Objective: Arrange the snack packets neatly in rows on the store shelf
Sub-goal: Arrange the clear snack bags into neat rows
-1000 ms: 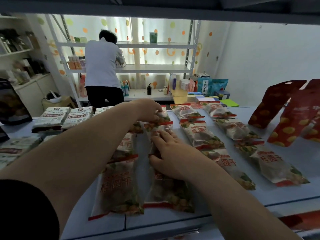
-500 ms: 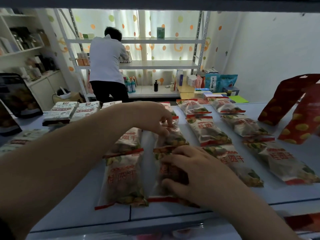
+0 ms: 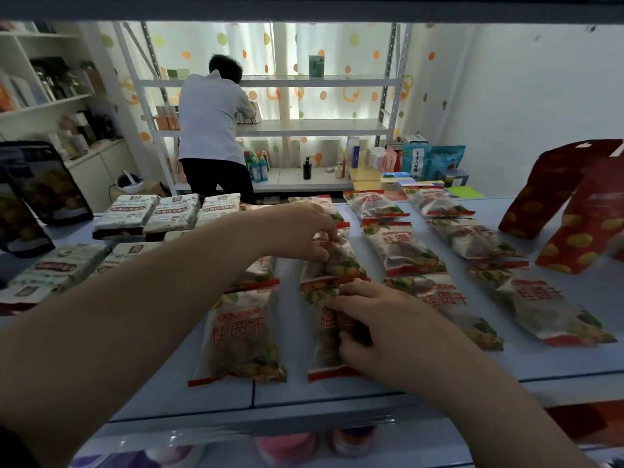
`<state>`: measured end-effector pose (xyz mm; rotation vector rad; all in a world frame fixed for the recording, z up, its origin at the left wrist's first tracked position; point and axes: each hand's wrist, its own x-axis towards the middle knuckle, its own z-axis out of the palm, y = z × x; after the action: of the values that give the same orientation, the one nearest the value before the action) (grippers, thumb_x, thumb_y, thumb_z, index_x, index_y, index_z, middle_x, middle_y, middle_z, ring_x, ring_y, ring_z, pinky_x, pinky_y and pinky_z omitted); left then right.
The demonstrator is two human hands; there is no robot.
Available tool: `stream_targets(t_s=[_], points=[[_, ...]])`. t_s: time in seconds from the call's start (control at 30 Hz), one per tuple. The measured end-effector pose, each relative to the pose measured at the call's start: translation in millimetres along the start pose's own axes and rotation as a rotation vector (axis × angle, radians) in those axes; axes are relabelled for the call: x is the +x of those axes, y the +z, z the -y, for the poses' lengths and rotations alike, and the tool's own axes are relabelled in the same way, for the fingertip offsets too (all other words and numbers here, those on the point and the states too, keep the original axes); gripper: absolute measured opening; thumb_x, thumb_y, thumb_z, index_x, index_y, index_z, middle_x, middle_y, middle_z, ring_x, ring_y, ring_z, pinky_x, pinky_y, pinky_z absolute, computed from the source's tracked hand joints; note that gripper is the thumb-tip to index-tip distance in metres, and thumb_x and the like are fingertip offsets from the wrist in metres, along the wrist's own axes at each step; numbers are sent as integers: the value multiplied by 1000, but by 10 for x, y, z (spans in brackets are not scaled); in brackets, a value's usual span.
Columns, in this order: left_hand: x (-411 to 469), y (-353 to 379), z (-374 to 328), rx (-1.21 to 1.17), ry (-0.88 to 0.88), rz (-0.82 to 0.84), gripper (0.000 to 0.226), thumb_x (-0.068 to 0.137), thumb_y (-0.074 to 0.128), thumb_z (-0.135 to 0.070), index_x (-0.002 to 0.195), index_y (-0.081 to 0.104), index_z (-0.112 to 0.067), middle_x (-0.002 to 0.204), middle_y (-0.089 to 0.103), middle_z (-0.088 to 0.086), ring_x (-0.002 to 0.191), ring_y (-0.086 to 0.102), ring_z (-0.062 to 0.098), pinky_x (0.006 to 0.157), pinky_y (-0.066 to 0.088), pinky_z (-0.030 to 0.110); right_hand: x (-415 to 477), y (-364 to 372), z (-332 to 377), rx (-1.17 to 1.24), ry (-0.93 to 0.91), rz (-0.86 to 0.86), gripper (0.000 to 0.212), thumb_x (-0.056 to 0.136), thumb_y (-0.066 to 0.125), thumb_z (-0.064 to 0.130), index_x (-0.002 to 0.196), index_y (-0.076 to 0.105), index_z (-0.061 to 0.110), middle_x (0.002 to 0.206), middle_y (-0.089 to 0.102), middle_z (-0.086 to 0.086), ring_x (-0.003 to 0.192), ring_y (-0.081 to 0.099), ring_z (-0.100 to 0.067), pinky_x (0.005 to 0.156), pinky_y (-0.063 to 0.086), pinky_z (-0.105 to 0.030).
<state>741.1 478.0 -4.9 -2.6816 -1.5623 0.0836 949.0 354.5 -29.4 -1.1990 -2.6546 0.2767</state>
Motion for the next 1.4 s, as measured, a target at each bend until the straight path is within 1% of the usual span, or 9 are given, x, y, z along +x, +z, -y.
stream_targets(t_s=[0.5, 0.57, 0.7, 0.8, 0.9, 1.03, 1.1, 1.23, 1.4], points=[[-167, -44, -181, -46, -56, -55, 51, 92, 60, -41, 141, 49, -32, 144, 47, -6, 125, 47, 14, 96, 38, 28, -19, -28, -65, -2, -51, 13, 49, 91, 48, 46, 140, 46, 37, 144, 39, 18, 124, 46, -8, 97, 45, -25], [-348, -144, -200, -87, -92, -98, 48, 94, 57, -41, 141, 47, -34, 141, 48, -7, 119, 49, 11, 92, 39, 25, 8, -89, -74, -19, -70, -6, 48, 91, 47, 50, 138, 48, 37, 143, 41, 19, 121, 49, -7, 95, 47, -25], [-920, -222, -230, -120, -194, -198, 40, 93, 54, -37, 133, 53, -35, 135, 51, -8, 115, 54, 13, 93, 48, 35, 199, -248, -55, -62, -139, -40, 47, 91, 48, 51, 136, 50, 37, 140, 47, 19, 118, 53, -8, 91, 50, -29], [-1340, -114, -342, -103, -267, -247, 41, 94, 54, -40, 135, 51, -36, 139, 47, -13, 116, 52, 10, 91, 45, 28, 492, -338, -4, -102, -189, -21, 43, 91, 49, 45, 133, 54, 36, 133, 53, 13, 115, 53, -10, 88, 52, -35], [-1624, 90, -479, -162, -292, -283, 37, 93, 52, -41, 130, 54, -38, 131, 49, -20, 106, 53, 3, 83, 45, 24, 856, -380, 78, -142, -242, 23, 41, 94, 50, 33, 135, 55, 31, 123, 56, 5, 102, 50, -10, 79, 43, -30], [-1805, 349, -546, -225, -325, -295, 51, 87, 37, -59, 132, 54, -41, 131, 48, -26, 112, 49, -2, 84, 33, 6, 1405, -312, 244, -149, -308, 142, 50, 96, 47, 24, 145, 44, 33, 137, 52, 3, 123, 49, -16, 98, 43, -35], [-1843, 403, -570, -254, -348, -325, 49, 90, 43, -58, 136, 50, -43, 136, 43, -28, 118, 43, -4, 83, 25, 2, 1616, -225, 325, -170, -337, 200, 52, 96, 44, 25, 147, 40, 36, 149, 44, 5, 134, 42, -15, 108, 37, -38], [-1856, 418, -607, -282, -328, -345, 48, 93, 51, -50, 141, 47, -42, 143, 41, -25, 128, 37, 0, 97, 29, 12, 1802, -45, 408, -196, -356, 338, 50, 99, 41, 38, 148, 36, 42, 156, 36, 7, 140, 35, -15, 115, 29, -40], [-1821, 438, -636, -310, -293, -350, 49, 90, 48, -51, 136, 55, -36, 135, 50, -20, 124, 42, 2, 100, 28, 14, 1746, -4, 372, -212, -412, 353, 49, 101, 47, 37, 149, 38, 37, 154, 39, 3, 141, 33, -17, 116, 27, -40]])
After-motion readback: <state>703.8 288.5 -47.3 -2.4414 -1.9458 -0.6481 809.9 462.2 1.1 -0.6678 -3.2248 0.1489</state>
